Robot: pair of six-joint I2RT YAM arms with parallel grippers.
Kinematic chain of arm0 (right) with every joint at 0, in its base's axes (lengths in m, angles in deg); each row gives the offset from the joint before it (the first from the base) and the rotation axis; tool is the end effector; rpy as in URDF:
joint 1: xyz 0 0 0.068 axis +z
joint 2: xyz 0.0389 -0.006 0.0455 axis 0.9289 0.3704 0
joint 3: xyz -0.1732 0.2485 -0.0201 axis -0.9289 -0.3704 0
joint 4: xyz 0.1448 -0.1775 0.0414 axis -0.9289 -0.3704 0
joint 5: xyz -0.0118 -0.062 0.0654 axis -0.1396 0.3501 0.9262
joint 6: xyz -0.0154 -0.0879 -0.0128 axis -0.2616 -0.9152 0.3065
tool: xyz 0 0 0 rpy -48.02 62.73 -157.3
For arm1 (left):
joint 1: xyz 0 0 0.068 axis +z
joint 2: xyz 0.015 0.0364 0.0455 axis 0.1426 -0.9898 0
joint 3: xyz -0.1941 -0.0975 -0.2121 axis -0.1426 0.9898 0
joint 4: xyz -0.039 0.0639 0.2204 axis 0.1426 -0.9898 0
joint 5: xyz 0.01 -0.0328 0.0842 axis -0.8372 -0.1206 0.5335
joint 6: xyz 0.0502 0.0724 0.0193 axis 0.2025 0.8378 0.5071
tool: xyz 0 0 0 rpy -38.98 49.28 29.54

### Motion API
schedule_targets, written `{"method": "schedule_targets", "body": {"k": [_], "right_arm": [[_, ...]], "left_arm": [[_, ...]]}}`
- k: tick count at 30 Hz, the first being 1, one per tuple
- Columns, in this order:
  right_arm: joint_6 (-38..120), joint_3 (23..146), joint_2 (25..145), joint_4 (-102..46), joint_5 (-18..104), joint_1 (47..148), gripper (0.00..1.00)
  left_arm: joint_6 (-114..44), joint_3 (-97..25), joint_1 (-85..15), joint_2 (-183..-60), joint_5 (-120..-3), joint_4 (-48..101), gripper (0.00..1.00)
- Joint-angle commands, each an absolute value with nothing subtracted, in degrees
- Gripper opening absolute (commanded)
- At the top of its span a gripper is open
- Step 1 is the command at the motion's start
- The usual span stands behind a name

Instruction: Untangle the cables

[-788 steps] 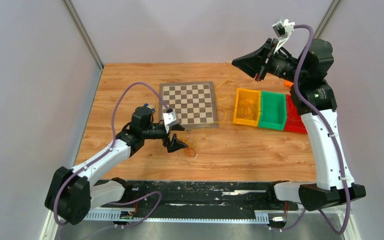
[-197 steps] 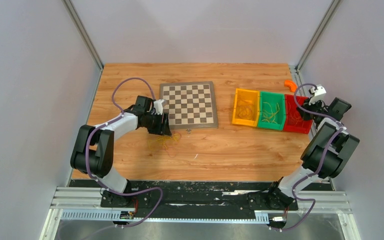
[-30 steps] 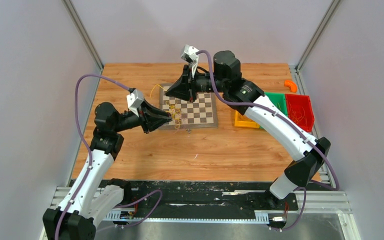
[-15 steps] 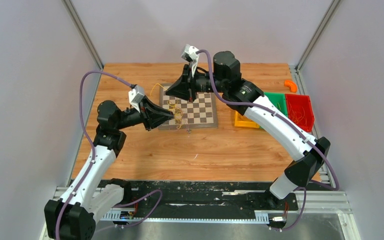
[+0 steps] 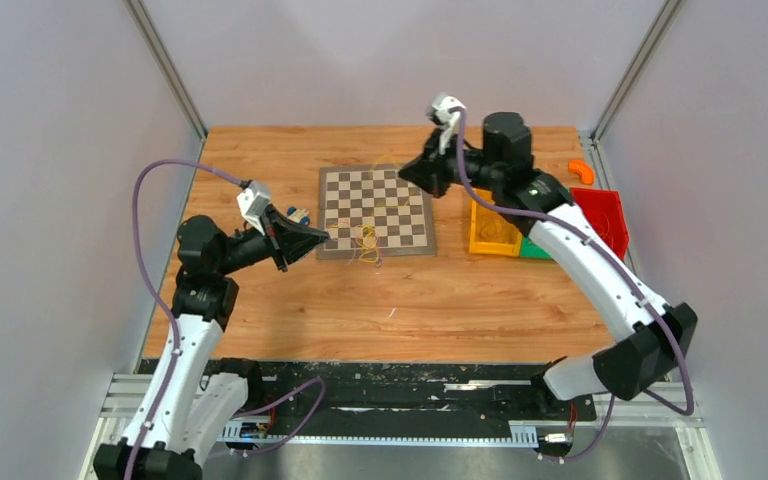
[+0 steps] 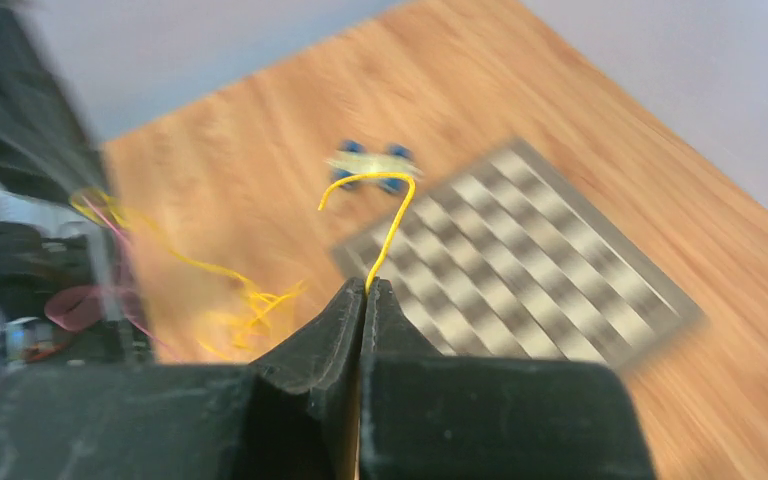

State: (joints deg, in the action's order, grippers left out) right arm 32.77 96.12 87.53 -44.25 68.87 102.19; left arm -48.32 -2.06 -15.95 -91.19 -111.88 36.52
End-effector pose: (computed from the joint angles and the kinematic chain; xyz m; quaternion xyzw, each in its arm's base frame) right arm 0.2529 0.2233 0.4479 -0.3980 0.6628 0.3815 0.5067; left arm 0.1369 -0.0882 0.3672 0.2697 0.6356 -0.4987 0.5240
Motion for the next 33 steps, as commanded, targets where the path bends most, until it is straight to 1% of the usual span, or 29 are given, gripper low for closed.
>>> {"method": "schedule_targets", "body": {"k": [1, 2, 4, 5, 6, 7, 10, 14, 18, 20, 23, 29, 31, 33], "right_arm": [[25.7, 89.1, 78.8, -51.6, 64.4, 90.6, 0.0], [23.7, 87.3, 77.2, -53.6, 64.6, 87.5, 0.0], [18.7, 84.1, 73.9, -57.2, 63.7, 80.7, 0.0], [16.5, 82.5, 72.5, -58.7, 63.8, 77.1, 0.0], [14.8, 81.3, 71.3, -60.1, 64.2, 73.7, 0.0], [13.0, 80.5, 70.2, -61.3, 65.1, 69.9, 0.0], [7.6, 80.4, 68.4, -64.8, 68.4, 58.5, 0.0], [3.3, 83.6, 68.9, -69.9, 74.3, 47.9, 0.0], [0.9, 86.8, 70.1, -76.9, 82.2, 45.0, 0.0], [0.8, 87.7, 70.0, -79.8, 88.1, 45.0, 0.0], [2.6, 89.5, 69.6, -81.4, 94.8, 45.5, 0.0], [10.1, 95.7, 70.3, -81.6, 100.6, 46.5, 0.0], [12.4, 97.8, 70.3, -81.5, 102.4, 46.6, 0.0], [13.7, 98.4, 70.0, -81.5, 103.3, 47.3, 0.0]], "left_arm": [[-35.6, -3.0, -5.9, -88.2, -111.8, 18.4, 0.0], [-32.0, -3.6, -4.2, -88.2, -111.1, 10.8, 0.0], [-22.7, -5.2, 3.1, -89.1, -108.3, 1.8, 0.0], [-17.5, -5.4, 5.2, -89.6, -108.0, -0.5, 0.0], [-15.5, -5.9, 9.3, -91.0, -107.1, -4.1, 0.0], [-11.9, -6.3, 11.3, -93.0, -106.6, -6.8, 0.0], [-6.8, -8.6, 19.6, -98.0, -103.5, -10.3, 0.0], [-2.9, -11.3, 26.6, -104.9, -103.2, -12.9, 0.0], [3.0, -11.6, 27.5, -107.4, -108.4, -17.4, 0.0], [3.7, -10.4, 27.0, -106.0, -111.2, -18.0, 0.0], [5.7, -9.3, 24.6, -102.1, -112.3, -20.1, 0.0], [6.5, -8.2, 17.3, -95.1, -116.3, -22.6, 0.0], [5.2, -8.5, 14.4, -93.1, -116.8, -22.0, 0.0], [0.4, -8.5, 11.7, -91.4, -117.0, -19.7, 0.0]]}}
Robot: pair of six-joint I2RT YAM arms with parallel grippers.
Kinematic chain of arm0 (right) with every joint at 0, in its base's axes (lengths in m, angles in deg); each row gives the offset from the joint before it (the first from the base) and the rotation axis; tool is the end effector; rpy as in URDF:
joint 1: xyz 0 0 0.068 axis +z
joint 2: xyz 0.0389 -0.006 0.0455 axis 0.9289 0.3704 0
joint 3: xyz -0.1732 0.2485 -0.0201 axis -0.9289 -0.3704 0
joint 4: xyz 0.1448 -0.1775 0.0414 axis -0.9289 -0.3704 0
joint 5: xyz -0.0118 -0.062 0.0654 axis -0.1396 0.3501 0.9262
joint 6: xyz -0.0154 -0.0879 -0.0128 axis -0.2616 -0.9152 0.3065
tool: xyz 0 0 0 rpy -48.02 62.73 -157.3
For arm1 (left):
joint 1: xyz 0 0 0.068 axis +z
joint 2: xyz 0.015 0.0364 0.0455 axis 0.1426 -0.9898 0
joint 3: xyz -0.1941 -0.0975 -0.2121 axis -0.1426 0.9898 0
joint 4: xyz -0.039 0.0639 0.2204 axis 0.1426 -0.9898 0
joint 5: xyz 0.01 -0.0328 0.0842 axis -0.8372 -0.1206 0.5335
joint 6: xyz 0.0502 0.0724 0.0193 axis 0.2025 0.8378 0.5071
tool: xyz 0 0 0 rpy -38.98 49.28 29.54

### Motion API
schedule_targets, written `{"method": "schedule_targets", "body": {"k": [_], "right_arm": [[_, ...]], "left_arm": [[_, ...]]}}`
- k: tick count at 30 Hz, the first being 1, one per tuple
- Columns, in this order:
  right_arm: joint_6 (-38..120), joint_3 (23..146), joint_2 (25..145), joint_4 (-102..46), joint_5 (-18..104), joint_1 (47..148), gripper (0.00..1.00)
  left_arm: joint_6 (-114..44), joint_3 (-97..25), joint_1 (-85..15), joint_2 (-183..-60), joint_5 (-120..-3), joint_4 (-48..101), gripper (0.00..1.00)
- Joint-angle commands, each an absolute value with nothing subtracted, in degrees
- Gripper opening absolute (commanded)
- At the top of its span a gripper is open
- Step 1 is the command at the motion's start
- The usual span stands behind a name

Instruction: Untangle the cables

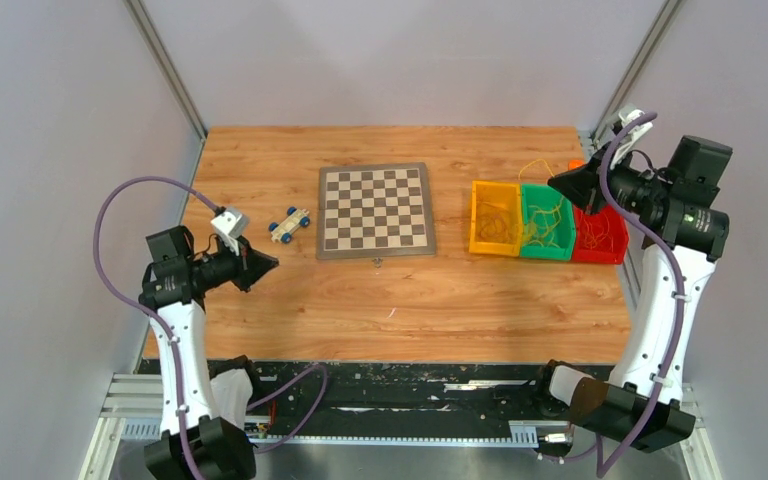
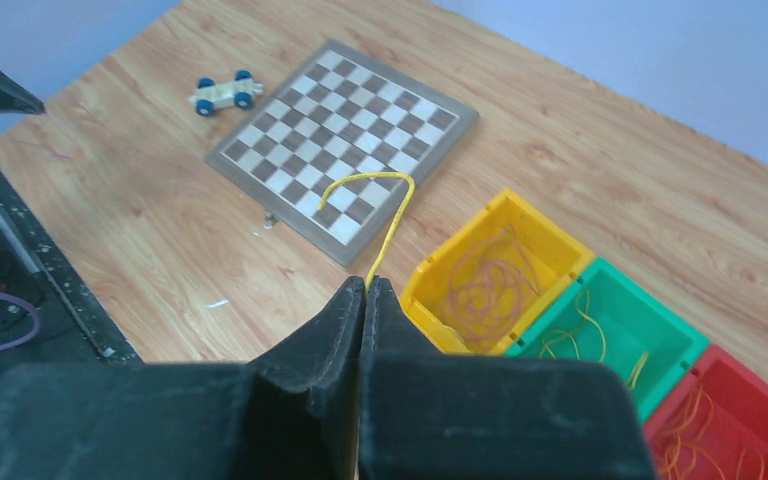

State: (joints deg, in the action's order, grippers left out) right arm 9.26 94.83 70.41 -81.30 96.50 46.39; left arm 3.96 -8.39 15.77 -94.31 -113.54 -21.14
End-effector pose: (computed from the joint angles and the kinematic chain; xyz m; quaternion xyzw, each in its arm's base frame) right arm 0.1904 -0.0007 0.4483 -0.2561 0.7570 0.2529 0.5455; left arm 0.1345 -0.0169 0.2937 0.1982 0.8050 -0.2951 0.4749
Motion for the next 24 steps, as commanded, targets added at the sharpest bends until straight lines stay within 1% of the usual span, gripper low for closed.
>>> {"method": "schedule_targets", "body": {"k": [1, 3, 7, 13, 15, 19, 21, 24], "right_arm": [[13.8, 98.0, 69.8, -81.5, 103.1, 48.0, 0.0], [12.8, 95.0, 69.0, -81.4, 101.2, 49.6, 0.0], [7.8, 85.4, 67.8, -81.2, 93.4, 54.8, 0.0], [4.0, 75.5, 68.9, -78.9, 81.6, 69.2, 0.0], [3.8, 72.6, 70.3, -77.8, 78.3, 75.3, 0.0], [2.1, 68.8, 74.7, -77.6, 71.7, 83.8, 0.0], [0.0, 67.2, 76.9, -77.7, 67.1, 85.9, 0.0], [-2.8, 65.5, 80.0, -77.8, 59.0, 86.2, 0.0]], "left_arm": [[-0.9, -8.4, 11.0, -90.5, -117.1, -17.7, 0.0], [-4.2, -8.4, 8.7, -89.8, -117.5, -15.1, 0.0], [-8.4, -8.3, 3.3, -89.7, -117.0, -11.2, 0.0], [-12.2, -6.7, -1.4, -90.6, -114.2, -6.9, 0.0], [-13.0, -5.9, -1.9, -91.2, -113.6, -5.8, 0.0], [-13.4, -5.0, -2.8, -92.0, -112.7, -4.9, 0.0], [-13.1, -4.6, -3.0, -92.1, -112.4, -5.0, 0.0], [-12.7, -4.3, -3.2, -92.0, -112.3, -5.4, 0.0]]}}
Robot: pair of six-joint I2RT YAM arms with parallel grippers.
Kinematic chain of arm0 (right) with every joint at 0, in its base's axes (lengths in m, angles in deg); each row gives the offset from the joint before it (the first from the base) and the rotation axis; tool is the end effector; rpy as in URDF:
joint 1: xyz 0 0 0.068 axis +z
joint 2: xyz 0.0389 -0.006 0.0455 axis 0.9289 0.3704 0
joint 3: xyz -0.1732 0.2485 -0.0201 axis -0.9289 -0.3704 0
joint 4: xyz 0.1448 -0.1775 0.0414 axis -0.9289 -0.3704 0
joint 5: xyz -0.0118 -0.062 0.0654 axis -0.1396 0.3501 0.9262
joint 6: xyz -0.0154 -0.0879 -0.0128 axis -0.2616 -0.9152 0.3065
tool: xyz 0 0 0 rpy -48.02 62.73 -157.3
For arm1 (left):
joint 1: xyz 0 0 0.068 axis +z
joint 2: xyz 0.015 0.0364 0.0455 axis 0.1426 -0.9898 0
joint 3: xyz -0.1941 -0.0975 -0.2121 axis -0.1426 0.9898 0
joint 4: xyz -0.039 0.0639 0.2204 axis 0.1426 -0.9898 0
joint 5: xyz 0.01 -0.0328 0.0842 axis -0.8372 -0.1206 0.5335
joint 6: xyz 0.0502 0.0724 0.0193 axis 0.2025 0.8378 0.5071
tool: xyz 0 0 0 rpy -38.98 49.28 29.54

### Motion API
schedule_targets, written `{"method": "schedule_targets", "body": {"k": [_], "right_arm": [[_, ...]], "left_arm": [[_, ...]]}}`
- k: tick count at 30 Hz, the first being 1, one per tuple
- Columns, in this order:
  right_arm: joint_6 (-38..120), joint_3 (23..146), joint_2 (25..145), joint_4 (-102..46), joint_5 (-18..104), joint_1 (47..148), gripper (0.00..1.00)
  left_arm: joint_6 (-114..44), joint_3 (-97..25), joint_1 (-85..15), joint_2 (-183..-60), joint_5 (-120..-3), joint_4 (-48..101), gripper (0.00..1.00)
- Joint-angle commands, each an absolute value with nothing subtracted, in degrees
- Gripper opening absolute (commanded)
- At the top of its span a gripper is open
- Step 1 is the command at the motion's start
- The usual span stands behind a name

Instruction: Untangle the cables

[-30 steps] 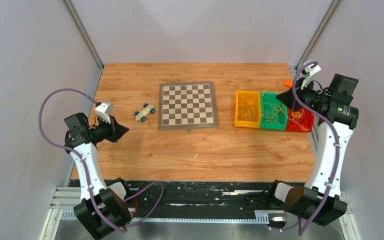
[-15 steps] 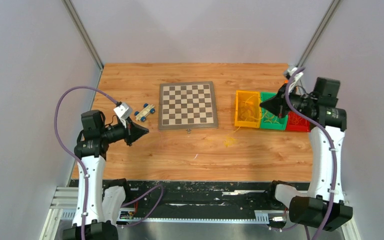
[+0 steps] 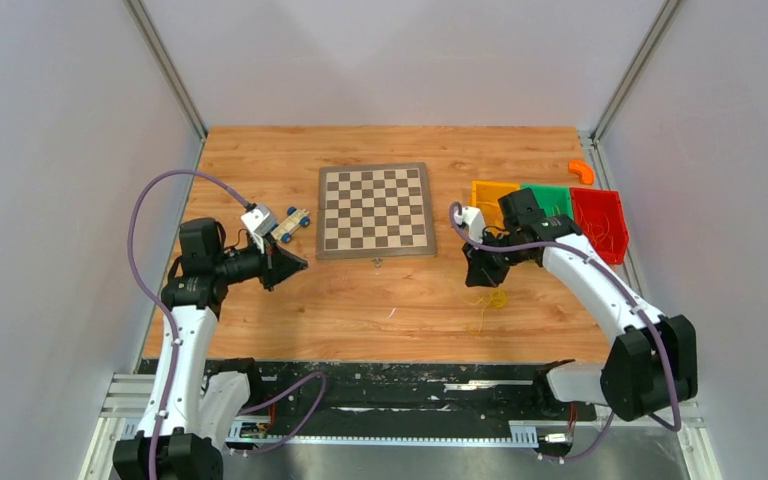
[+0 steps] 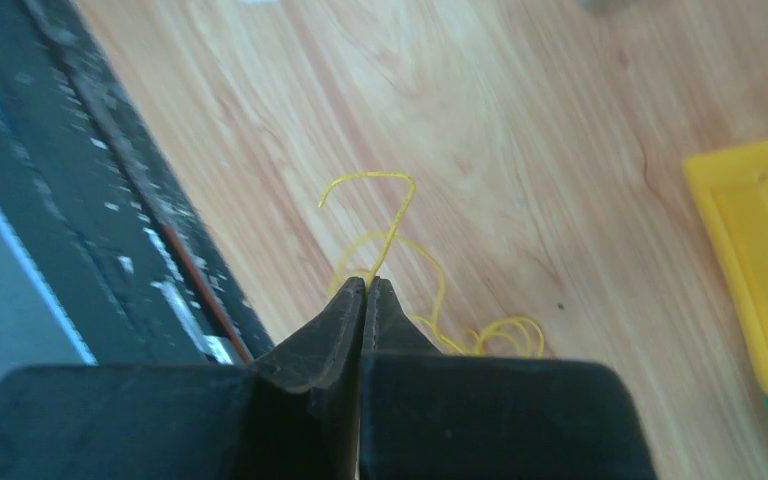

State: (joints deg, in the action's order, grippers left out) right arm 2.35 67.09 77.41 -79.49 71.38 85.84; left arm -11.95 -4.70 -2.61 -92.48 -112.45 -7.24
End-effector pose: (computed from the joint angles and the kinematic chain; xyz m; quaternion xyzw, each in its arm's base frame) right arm 0.1873 0.1087 0.2698 -0.4451 0.8229 0.2761 0.2205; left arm 0.1340 -0.0566 0.2968 0.2587 0.7666 -0.3814 0.4472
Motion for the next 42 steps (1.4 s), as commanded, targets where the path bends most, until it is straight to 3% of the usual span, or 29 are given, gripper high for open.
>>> {"method": "schedule_targets", "body": {"k": [1, 3, 4, 7, 9, 11, 14, 17, 21, 25, 31, 32, 38, 42], "right_arm": [[-3.7, 65.1, 80.4, -78.1, 56.6, 86.2, 0.0], [-5.3, 64.1, 80.4, -79.0, 54.1, 86.2, 0.0], [-5.6, 63.5, 80.0, -79.1, 53.2, 86.2, 0.06], [-6.6, 61.7, 78.9, -78.9, 50.2, 86.1, 0.58], [-6.3, 61.0, 78.6, -78.4, 48.8, 86.1, 0.77], [-5.5, 60.1, 79.2, -77.6, 48.1, 86.0, 0.87], [-4.2, 58.9, 81.8, -75.9, 47.0, 86.1, 0.89], [-3.2, 58.5, 85.3, -74.3, 47.9, 86.0, 0.83], [-2.3, 58.5, 86.9, -71.4, 49.7, 86.0, 0.67], [-2.0, 58.4, 86.8, -70.3, 53.1, 86.1, 0.62], [-2.5, 57.5, 86.5, -71.8, 54.6, 85.5, 0.05], [-2.6, 58.2, 85.3, -72.7, 55.1, 84.9, 0.0], [-4.2, 68.5, 72.8, -81.8, 55.7, 80.2, 0.0], [-5.7, 76.8, 67.7, -86.1, 48.2, 77.8, 0.0]], "left_arm": [[-12.4, -4.2, -3.2, -92.0, -112.2, -5.5, 0.0], [-12.1, -3.9, -3.2, -91.9, -112.0, -5.7, 0.0], [-12.1, -3.8, -3.2, -91.9, -112.1, -5.6, 0.0], [-12.4, -3.3, -3.3, -92.1, -112.1, -5.1, 0.0], [-12.8, -3.3, -3.4, -92.3, -112.1, -4.7, 0.0], [-13.1, -3.2, -3.4, -92.5, -112.2, -3.9, 0.0], [-13.7, -3.2, -3.6, -92.7, -112.1, -3.4, 0.0], [-13.7, -3.4, -3.6, -92.6, -111.9, -3.4, 0.0], [-13.2, -3.4, -3.6, -91.9, -111.3, -4.0, 0.0], [-13.1, -3.2, -3.6, -91.8, -111.1, -3.8, 0.0], [-14.5, -3.3, -3.6, -92.6, -110.9, -1.8, 0.0], [-14.5, -3.5, -3.7, -92.6, -110.8, -1.8, 0.0], [-13.7, -3.9, -3.7, -91.7, -110.6, -3.1, 0.0], [-13.8, -3.4, -3.6, -91.0, -110.7, -3.0, 0.0]]}}
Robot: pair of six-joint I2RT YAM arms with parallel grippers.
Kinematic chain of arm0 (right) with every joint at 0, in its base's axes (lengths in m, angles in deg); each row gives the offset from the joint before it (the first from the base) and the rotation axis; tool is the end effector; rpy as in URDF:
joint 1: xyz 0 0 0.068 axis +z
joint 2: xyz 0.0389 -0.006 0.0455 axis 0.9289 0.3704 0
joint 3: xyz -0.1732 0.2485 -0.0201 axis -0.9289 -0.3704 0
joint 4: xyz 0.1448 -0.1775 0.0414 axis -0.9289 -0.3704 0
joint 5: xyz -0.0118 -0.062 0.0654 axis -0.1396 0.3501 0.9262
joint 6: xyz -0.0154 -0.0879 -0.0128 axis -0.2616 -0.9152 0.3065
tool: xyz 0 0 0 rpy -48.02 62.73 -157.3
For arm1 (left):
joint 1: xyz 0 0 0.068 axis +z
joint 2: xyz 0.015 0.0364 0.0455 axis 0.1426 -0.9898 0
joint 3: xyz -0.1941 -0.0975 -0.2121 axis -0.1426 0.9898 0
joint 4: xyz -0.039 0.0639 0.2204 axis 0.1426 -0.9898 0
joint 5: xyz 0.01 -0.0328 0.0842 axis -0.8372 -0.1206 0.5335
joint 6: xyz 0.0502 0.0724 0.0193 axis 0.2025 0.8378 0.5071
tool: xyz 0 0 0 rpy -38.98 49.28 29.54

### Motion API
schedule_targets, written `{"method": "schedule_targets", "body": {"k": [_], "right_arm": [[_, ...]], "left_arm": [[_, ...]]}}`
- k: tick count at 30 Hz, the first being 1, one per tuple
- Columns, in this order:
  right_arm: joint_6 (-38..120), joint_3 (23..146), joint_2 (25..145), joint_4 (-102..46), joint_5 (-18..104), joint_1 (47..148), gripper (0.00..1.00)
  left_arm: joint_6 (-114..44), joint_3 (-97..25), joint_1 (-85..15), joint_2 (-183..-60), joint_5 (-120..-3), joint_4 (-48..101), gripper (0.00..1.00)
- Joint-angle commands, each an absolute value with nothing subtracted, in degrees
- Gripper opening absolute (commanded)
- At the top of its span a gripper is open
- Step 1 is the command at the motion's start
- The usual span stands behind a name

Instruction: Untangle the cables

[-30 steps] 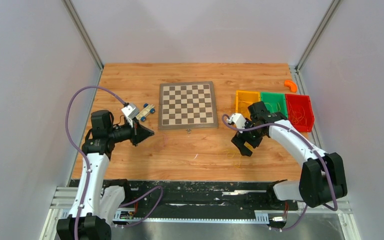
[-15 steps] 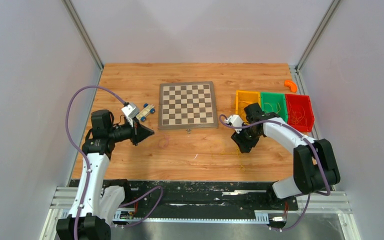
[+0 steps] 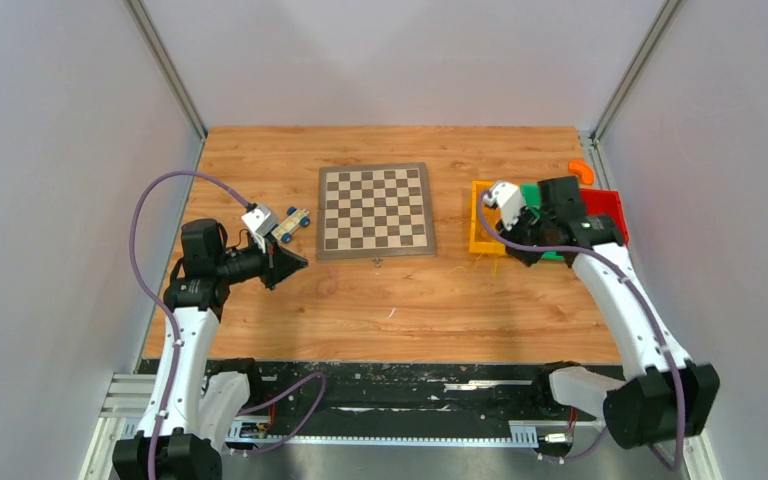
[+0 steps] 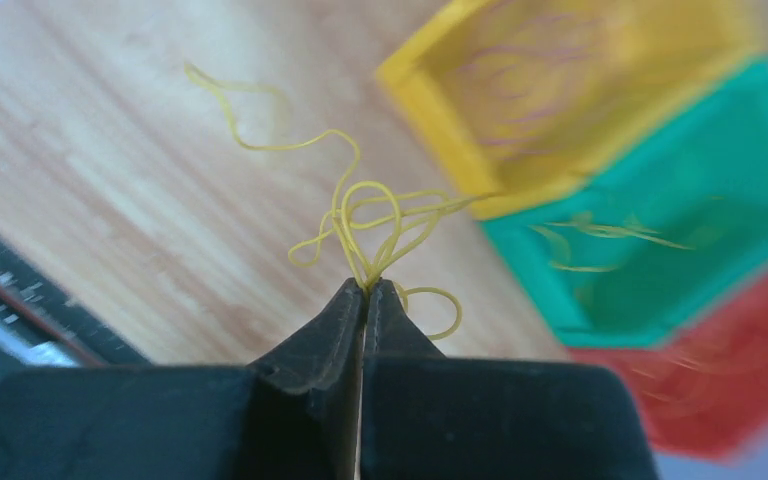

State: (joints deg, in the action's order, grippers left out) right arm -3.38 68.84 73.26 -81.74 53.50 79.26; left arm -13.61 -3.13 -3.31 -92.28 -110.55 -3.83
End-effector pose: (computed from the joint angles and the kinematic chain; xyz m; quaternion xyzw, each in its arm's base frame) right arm 0.1944 0.0629 0.2793 -0.4285 0.8626 0.0964 0.2510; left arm 0.1375 -0.0564 0.2929 0.2535 0.7689 -0.3716 0.4545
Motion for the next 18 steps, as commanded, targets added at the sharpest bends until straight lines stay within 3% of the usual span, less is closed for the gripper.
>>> {"method": "schedule_targets", "body": {"k": [1, 4, 11, 18], "right_arm": [[-6.0, 77.9, 67.5, -86.4, 44.3, 77.4, 0.0], [-7.2, 81.9, 68.3, -87.5, 36.7, 73.3, 0.0], [-6.9, 95.4, 74.7, -88.9, 39.1, 57.8, 0.0], [-2.9, 96.9, 81.8, -84.6, 39.7, 56.0, 0.0]], "left_arm": [[-13.8, -3.3, -3.6, -90.9, -110.7, -3.0, 0.0], [-14.0, -3.0, -3.6, -91.0, -110.7, -2.6, 0.0], [-14.2, -2.4, -3.6, -91.1, -110.7, -1.7, 0.0], [-14.4, -2.2, -3.6, -91.2, -110.5, -1.2, 0.0]]}}
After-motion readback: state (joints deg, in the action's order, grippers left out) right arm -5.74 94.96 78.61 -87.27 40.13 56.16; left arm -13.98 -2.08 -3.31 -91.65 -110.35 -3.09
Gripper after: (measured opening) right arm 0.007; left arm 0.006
